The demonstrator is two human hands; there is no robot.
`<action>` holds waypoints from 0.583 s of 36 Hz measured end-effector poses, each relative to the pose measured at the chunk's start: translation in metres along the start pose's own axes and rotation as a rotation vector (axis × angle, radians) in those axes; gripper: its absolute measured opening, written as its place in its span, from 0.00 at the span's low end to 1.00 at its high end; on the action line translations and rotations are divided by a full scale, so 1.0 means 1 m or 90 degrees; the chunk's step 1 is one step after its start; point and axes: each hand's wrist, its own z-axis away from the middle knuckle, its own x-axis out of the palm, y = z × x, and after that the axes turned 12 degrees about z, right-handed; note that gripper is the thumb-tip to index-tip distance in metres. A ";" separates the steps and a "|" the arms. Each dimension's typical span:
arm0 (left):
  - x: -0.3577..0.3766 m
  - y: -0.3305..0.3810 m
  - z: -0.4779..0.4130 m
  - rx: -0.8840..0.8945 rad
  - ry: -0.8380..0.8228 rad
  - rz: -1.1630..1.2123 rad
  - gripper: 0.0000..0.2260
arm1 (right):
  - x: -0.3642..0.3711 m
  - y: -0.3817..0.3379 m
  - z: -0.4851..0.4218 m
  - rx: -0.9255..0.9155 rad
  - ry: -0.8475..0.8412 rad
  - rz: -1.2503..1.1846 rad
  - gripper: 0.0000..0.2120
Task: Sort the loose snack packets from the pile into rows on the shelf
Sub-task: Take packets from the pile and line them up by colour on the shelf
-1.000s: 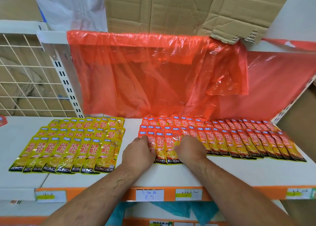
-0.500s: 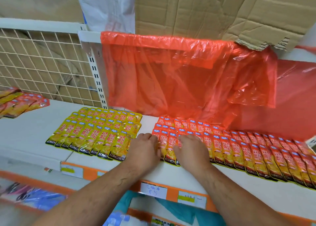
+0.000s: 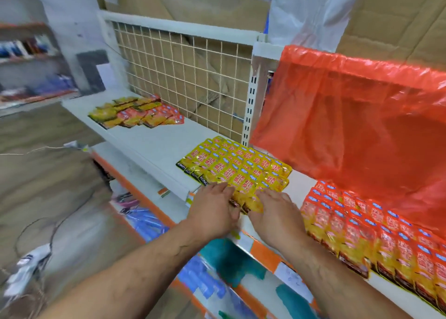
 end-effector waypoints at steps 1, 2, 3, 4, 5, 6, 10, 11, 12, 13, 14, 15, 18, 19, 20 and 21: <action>-0.005 -0.012 0.000 -0.011 0.012 0.009 0.29 | -0.001 -0.012 -0.006 -0.011 0.001 0.005 0.27; -0.011 -0.024 0.001 -0.018 0.023 0.016 0.29 | -0.002 -0.025 -0.012 -0.023 0.004 0.012 0.28; -0.017 -0.038 0.000 -0.025 0.033 0.018 0.29 | -0.002 -0.039 -0.019 -0.034 0.006 0.017 0.28; -0.022 -0.052 0.000 -0.033 0.037 0.015 0.29 | -0.002 -0.052 -0.026 -0.043 0.004 0.020 0.28; -0.029 -0.067 0.000 -0.038 0.041 0.010 0.28 | -0.002 -0.066 -0.033 -0.049 0.000 0.021 0.28; -0.036 -0.082 0.000 -0.040 0.046 0.010 0.28 | -0.002 -0.081 -0.040 -0.055 -0.003 0.022 0.28; -0.067 -0.143 -0.003 -0.052 0.044 0.009 0.28 | -0.004 -0.145 -0.071 -0.080 0.000 0.017 0.27; -0.075 -0.159 -0.005 -0.053 0.044 0.008 0.27 | -0.002 -0.161 -0.079 -0.087 0.000 0.018 0.27; -0.083 -0.176 -0.006 -0.054 0.047 0.010 0.27 | -0.001 -0.177 -0.089 -0.095 0.001 0.021 0.27; -0.091 -0.191 -0.007 -0.057 0.050 0.015 0.28 | 0.000 -0.192 -0.098 -0.102 0.002 0.024 0.28; -0.099 -0.207 -0.007 -0.061 0.053 0.021 0.28 | 0.001 -0.207 -0.106 -0.107 0.004 0.025 0.28; -0.107 -0.221 -0.008 -0.067 0.057 0.031 0.28 | 0.001 -0.222 -0.114 -0.108 0.005 0.022 0.28; -0.125 -0.259 -0.008 -0.074 0.075 0.031 0.25 | -0.001 -0.261 -0.135 -0.112 0.006 0.012 0.28; -0.130 -0.270 -0.009 -0.082 0.088 0.029 0.23 | -0.002 -0.272 -0.141 -0.118 0.004 0.018 0.28; -0.137 -0.281 -0.010 -0.095 0.082 0.035 0.23 | -0.002 -0.283 -0.147 -0.125 0.002 0.024 0.27; -0.142 -0.290 -0.011 -0.087 0.095 0.036 0.23 | -0.002 -0.293 -0.155 -0.130 -0.003 0.026 0.27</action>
